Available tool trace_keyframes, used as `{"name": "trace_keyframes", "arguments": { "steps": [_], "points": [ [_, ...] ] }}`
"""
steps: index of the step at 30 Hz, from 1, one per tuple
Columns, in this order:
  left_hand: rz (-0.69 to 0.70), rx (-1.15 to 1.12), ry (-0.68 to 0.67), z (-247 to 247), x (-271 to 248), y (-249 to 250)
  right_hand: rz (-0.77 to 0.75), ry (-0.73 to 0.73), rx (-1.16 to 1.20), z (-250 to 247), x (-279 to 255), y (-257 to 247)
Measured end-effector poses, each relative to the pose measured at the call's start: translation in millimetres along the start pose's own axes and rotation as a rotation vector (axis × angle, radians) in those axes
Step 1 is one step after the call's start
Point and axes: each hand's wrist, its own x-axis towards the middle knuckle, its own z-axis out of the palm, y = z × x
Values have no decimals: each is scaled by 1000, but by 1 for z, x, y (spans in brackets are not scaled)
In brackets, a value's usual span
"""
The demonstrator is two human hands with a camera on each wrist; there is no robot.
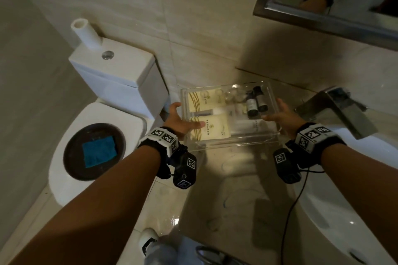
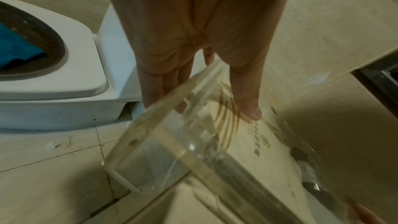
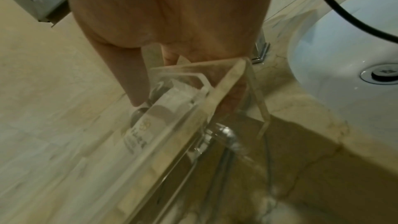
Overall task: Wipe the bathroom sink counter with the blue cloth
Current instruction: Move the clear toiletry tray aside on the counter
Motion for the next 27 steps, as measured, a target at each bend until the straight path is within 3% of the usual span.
{"name": "trace_keyframes", "arguments": {
  "steps": [2, 18, 27],
  "points": [
    [-7, -7, 10, 4, 1, 0, 16, -13, -18, -6, 16, 6],
    [-88, -47, 30, 8, -1, -11, -27, -58, -87, 8, -11, -12],
    [-91, -45, 16, 8, -14, -13, -57, 36, -195, 16, -27, -8]
  ]
}}
